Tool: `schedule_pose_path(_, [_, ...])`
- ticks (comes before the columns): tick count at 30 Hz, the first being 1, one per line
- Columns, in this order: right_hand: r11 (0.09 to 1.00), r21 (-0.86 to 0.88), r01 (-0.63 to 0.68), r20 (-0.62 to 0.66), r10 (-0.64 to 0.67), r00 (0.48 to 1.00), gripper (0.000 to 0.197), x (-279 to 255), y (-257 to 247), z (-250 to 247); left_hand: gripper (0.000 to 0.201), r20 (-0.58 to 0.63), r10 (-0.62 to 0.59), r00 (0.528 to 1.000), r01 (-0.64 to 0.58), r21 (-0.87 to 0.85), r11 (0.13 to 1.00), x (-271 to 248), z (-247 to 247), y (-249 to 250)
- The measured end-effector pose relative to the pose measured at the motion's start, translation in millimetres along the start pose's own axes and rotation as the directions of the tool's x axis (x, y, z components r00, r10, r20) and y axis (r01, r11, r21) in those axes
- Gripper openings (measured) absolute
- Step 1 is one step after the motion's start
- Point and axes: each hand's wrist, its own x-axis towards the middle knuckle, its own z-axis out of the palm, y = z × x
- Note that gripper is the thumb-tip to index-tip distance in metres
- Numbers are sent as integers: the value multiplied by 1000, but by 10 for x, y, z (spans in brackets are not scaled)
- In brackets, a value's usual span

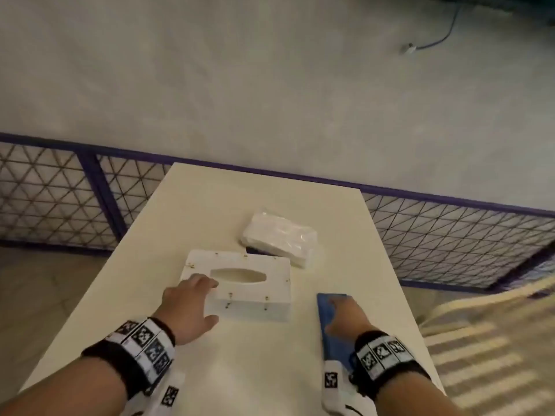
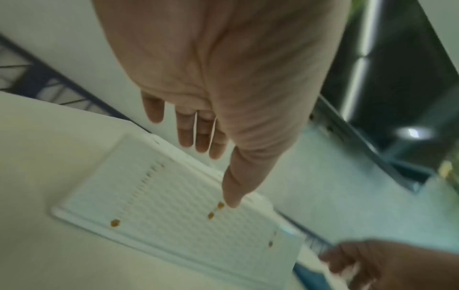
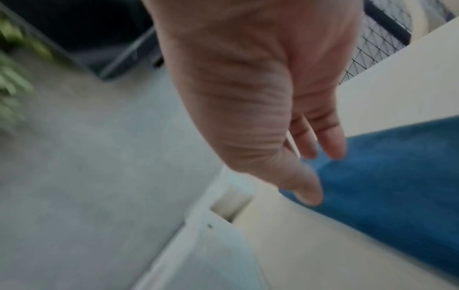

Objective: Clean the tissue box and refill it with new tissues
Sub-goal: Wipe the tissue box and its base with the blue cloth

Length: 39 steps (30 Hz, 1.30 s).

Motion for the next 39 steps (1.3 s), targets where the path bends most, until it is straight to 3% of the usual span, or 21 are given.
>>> schedule_pose_path(3, [996, -94, 4, 77, 3, 997, 78, 58, -53, 36, 85, 46, 45, 998, -53, 199, 978, 138, 40, 160])
schedule_pose_path(7, [990, -141, 15, 220, 17, 975, 94, -119, -25, 118, 84, 113, 1, 994, -33, 281, 959, 268, 103, 229])
schedule_pose_path(12, [997, -50, 61, 123, -54, 991, 84, -289, 84, 254, 70, 120, 15, 993, -50, 301, 952, 292, 94, 278])
schedule_pose_path(17, [990, 142, 2, -91, 11, 996, 54, -602, 161, 457, 76, 160, 58, 985, -105, 307, 946, 169, 206, 265])
schedule_pose_path(20, [987, 152, 56, -152, -32, 988, 39, -681, 170, 525, 71, 91, 87, 992, -109, 265, 958, 113, 255, 241])
schedule_pose_path(24, [947, 322, 4, -176, 56, 983, 24, -618, 171, 290, 59, 1, 64, 998, -63, 221, 973, 62, 303, 211])
schedule_pose_path(26, [895, 419, 150, -325, -6, 946, 27, -583, 81, 79, 60, -14, 34, 999, -30, 226, 974, 59, 302, 229])
schedule_pose_path(27, [873, 410, 265, -428, -72, 901, 28, -584, -50, -38, 61, -18, 18, 1000, -13, 222, 975, 57, 294, 235])
schedule_pose_path(30, [758, 226, 612, -667, -337, 664, 30, -635, -652, -360, 68, -72, -10, 997, 21, 154, 988, 68, 274, 223])
schedule_pose_path(31, [680, 252, 689, -662, -398, 635, 31, -648, -888, -438, 71, -88, -14, 996, 26, 135, 990, 73, 269, 218])
schedule_pose_path(33, [593, 277, 756, -558, -542, 629, 29, -573, -1265, -430, 73, -92, -22, 996, 35, 146, 989, 63, 256, 222])
schedule_pose_path(35, [657, 141, 740, -364, -661, 656, 23, -449, -1532, -243, 64, -101, -35, 994, 53, 179, 982, 51, 255, 219])
schedule_pose_path(37, [717, 31, 696, -67, -693, 717, 32, -370, -1650, -21, 62, -114, -46, 992, 63, 153, 986, 44, 268, 217])
schedule_pose_path(39, [679, -15, 734, 21, -733, 680, 33, -345, -1600, 104, 68, -115, -41, 993, 58, 141, 988, 48, 283, 207])
